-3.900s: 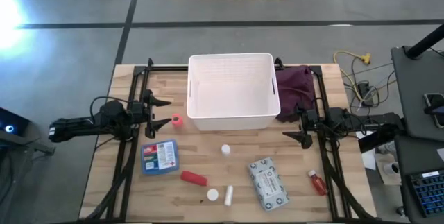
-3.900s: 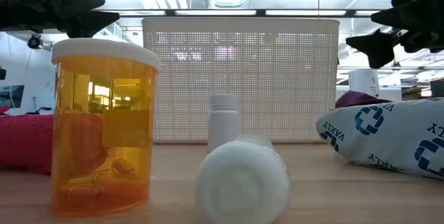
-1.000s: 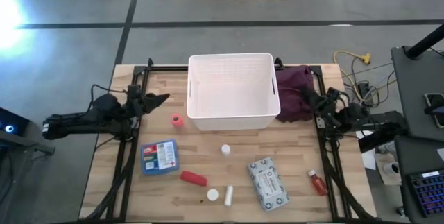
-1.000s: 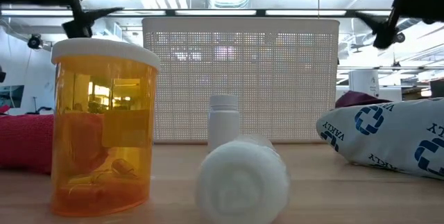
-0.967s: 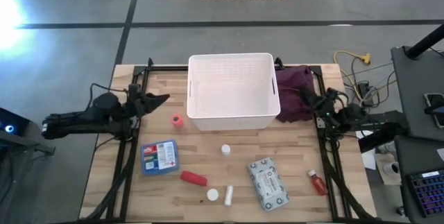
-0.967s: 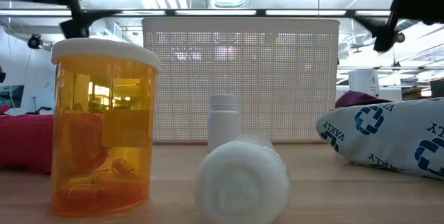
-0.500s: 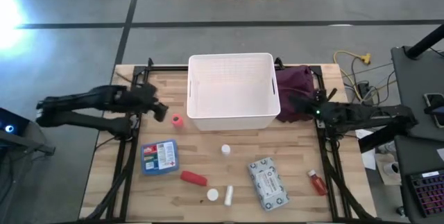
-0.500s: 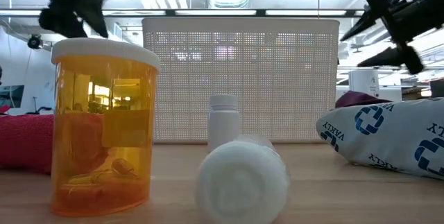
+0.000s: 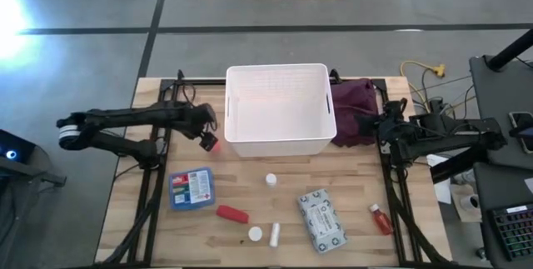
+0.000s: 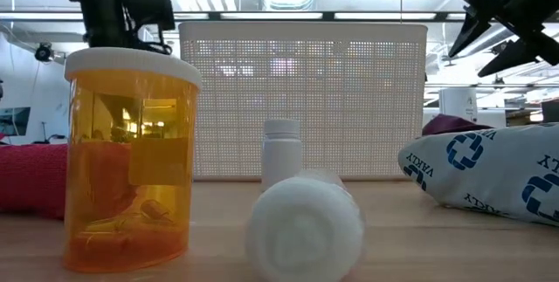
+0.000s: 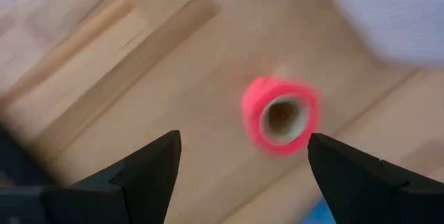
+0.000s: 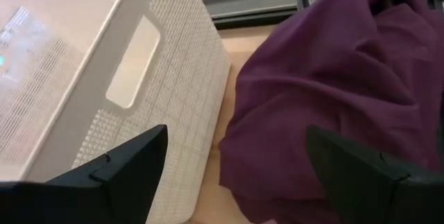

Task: Pick & place medical supplies in basket/bin
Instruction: Put the pink bandage into the white bin

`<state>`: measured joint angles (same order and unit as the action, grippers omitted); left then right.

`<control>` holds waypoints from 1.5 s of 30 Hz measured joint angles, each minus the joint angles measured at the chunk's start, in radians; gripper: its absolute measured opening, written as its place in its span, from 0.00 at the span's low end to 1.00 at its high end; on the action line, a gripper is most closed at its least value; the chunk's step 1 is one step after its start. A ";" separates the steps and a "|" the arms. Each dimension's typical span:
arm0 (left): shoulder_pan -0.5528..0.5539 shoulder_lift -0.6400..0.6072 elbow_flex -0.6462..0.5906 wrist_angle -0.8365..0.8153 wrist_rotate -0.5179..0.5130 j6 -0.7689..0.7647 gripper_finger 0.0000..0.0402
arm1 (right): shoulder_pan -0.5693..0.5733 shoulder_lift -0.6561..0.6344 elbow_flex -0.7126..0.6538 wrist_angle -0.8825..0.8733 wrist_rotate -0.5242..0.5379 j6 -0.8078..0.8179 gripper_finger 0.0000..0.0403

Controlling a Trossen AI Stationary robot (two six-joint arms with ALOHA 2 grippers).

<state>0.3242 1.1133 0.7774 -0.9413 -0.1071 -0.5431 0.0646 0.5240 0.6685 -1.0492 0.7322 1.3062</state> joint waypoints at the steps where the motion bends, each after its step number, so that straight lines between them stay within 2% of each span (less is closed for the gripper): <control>1: 0.007 -0.003 -0.007 0.015 0.001 0.022 0.73 | 0.000 0.002 -0.001 -0.001 -0.005 -0.001 0.82; 6: 0.032 -0.024 -0.055 0.065 0.043 0.180 0.73 | 0.000 0.002 -0.018 -0.002 -0.011 0.004 0.82; 11: 0.043 -0.023 -0.127 0.135 0.054 0.256 0.73 | 0.000 0.002 -0.021 -0.002 -0.016 0.004 0.82; 17: 0.080 -0.025 -0.198 0.257 0.068 0.278 0.73 | 0.000 0.002 -0.021 0.002 -0.016 0.004 0.82; 30: 0.117 -0.012 -0.204 0.324 0.114 0.272 0.72 | 0.000 0.002 -0.022 0.006 -0.018 0.022 0.82; 36: 0.116 0.035 -0.225 0.343 0.119 0.279 0.61 | 0.000 0.002 -0.022 0.005 -0.015 0.011 0.82; 45: 0.115 0.063 -0.198 0.344 0.133 0.271 0.31 | 0.000 0.002 -0.022 0.005 -0.015 0.000 0.82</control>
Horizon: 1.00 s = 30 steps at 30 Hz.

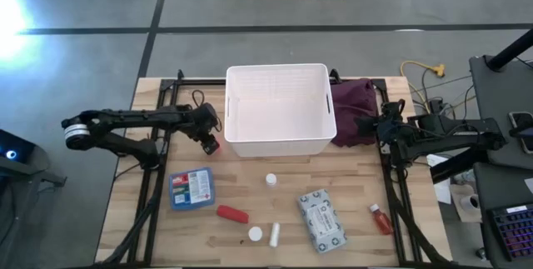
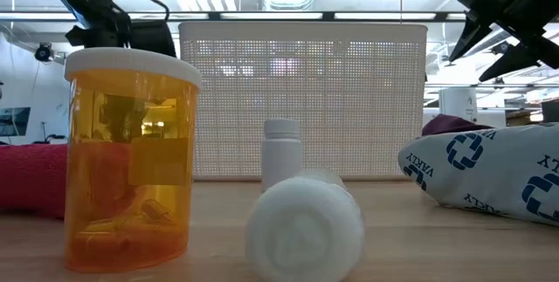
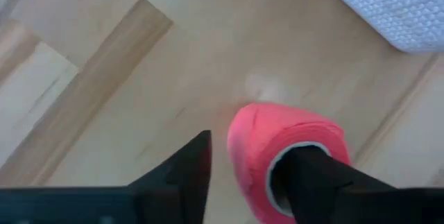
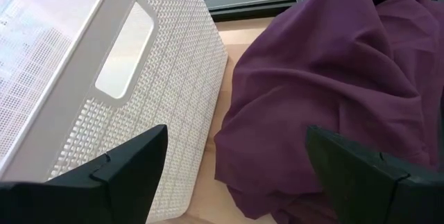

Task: Pick & place medical supplies in basket/bin
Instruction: Put the pink bandage into the white bin

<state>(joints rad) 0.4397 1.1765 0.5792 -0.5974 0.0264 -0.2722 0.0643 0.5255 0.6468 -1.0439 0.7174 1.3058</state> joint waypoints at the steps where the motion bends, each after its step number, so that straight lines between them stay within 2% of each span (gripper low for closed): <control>1: 0.000 -0.005 0.011 -0.010 -0.003 -0.003 0.27 | 0.000 0.000 0.000 0.000 0.000 -0.001 0.82; 6: 0.000 -0.041 0.077 -0.099 -0.001 -0.023 0.10 | 0.000 0.000 0.000 0.000 0.000 0.000 0.82; 9: 0.000 -0.071 0.111 -0.109 -0.002 -0.040 0.03 | 0.000 0.000 0.000 0.000 0.000 0.000 0.82; 27: -0.001 -0.118 0.159 -0.157 -0.031 -0.099 0.04 | 0.000 0.000 0.000 0.001 0.000 0.004 0.82; 30: -0.012 -0.142 0.205 -0.176 -0.032 -0.141 0.04 | 0.000 0.000 0.000 0.001 0.000 0.017 0.82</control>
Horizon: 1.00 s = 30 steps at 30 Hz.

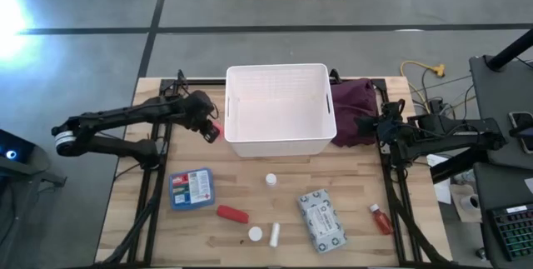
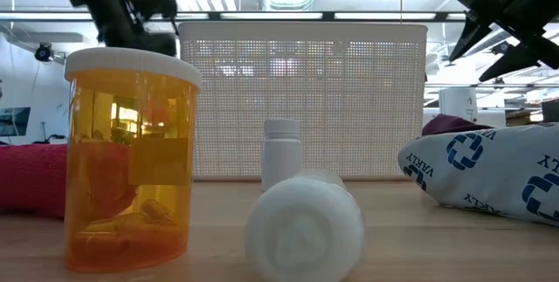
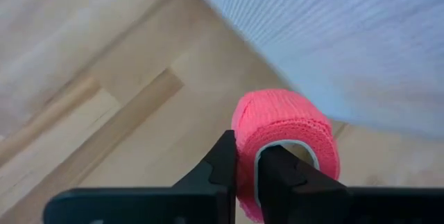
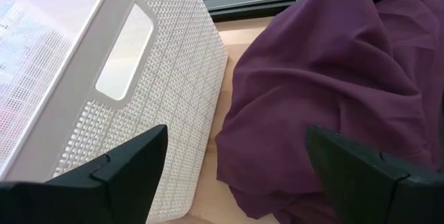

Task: Pick & place medical supplies in basket/bin
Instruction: Put the pink bandage into the white bin

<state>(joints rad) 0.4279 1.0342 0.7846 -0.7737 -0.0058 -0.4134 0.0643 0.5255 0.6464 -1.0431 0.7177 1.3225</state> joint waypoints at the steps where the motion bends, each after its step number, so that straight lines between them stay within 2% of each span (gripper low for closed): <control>1: -0.007 -0.014 0.023 -0.007 -0.003 -0.010 0.04 | 0.000 0.000 0.000 0.000 0.000 0.004 0.82; 8: -0.036 -0.119 0.223 -0.077 -0.208 -0.017 0.04 | 0.000 0.000 -0.005 0.001 0.012 0.019 0.82; 10: -0.036 -0.135 0.279 -0.075 -0.232 -0.016 0.04 | 0.000 0.000 -0.007 0.001 0.017 0.026 0.82; 17: -0.078 -0.121 0.400 0.175 -0.219 0.075 0.04 | 0.000 0.000 -0.013 0.002 0.018 0.037 0.82; 23: -0.082 0.007 0.412 0.207 -0.133 0.168 0.05 | 0.000 0.000 -0.013 0.003 0.018 0.040 0.82; 27: -0.083 0.065 0.411 0.230 -0.123 0.177 0.12 | 0.000 0.000 -0.013 0.003 0.018 0.038 0.82; 30: -0.084 0.087 0.412 0.244 -0.126 0.177 0.23 | 0.000 0.000 -0.013 0.003 0.017 0.034 0.82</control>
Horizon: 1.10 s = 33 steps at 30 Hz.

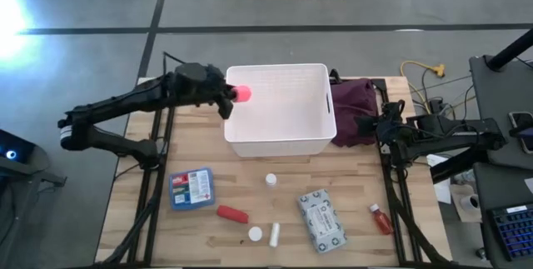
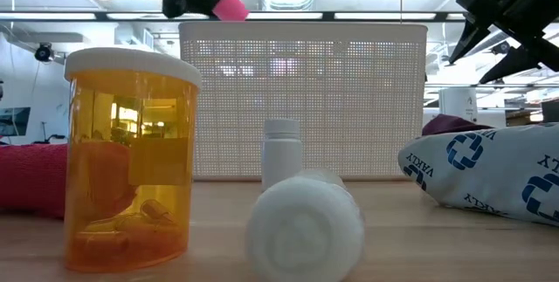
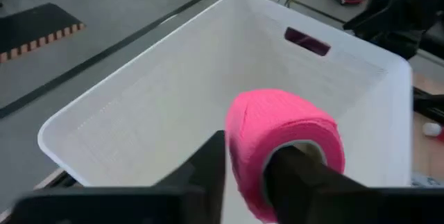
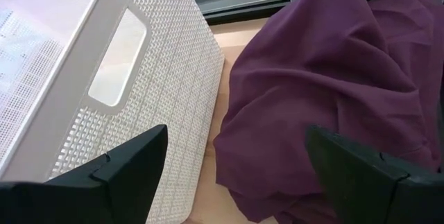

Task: Pick & place medical supplies in basket/bin
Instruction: Put the pink bandage into the white bin, then put the brown medicine bottle into the white bin

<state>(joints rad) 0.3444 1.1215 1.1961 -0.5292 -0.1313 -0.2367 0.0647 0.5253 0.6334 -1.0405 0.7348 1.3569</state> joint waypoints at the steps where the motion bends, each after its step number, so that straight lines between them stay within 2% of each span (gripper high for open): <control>1: -0.004 0.004 0.000 0.006 0.000 0.000 0.27 | 0.000 0.000 0.000 0.000 0.000 -0.002 0.82; 7: -0.010 -0.012 0.000 0.009 0.000 0.000 0.52 | 0.000 0.000 0.000 -0.002 -0.002 -0.017 0.82; 11: -0.019 -0.048 0.027 -0.005 0.003 0.000 0.61 | 0.000 0.000 0.000 -0.003 -0.002 -0.021 0.82; 15: -0.017 -0.081 0.081 -0.147 0.001 0.047 0.62 | 0.000 0.000 0.000 -0.003 -0.003 -0.025 0.82; 20: -0.028 -0.088 0.167 -0.554 0.105 0.078 0.59 | 0.000 0.000 0.000 -0.003 -0.003 -0.033 0.82; 23: -0.071 -0.088 0.184 -0.722 0.123 0.056 0.58 | 0.000 0.000 -0.002 -0.004 -0.002 -0.033 0.82; 28: -0.109 -0.094 0.178 -0.726 0.120 -0.004 0.57 | 0.000 0.000 -0.002 -0.004 -0.003 -0.024 0.82; 33: -0.110 -0.094 0.178 -0.694 0.096 0.008 0.57 | 0.000 0.001 -0.002 -0.003 -0.013 -0.014 0.82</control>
<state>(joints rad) 0.2340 1.0271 1.3739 -1.2237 -0.0357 -0.2283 0.0647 0.5259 0.6315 -1.0439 0.7215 1.3426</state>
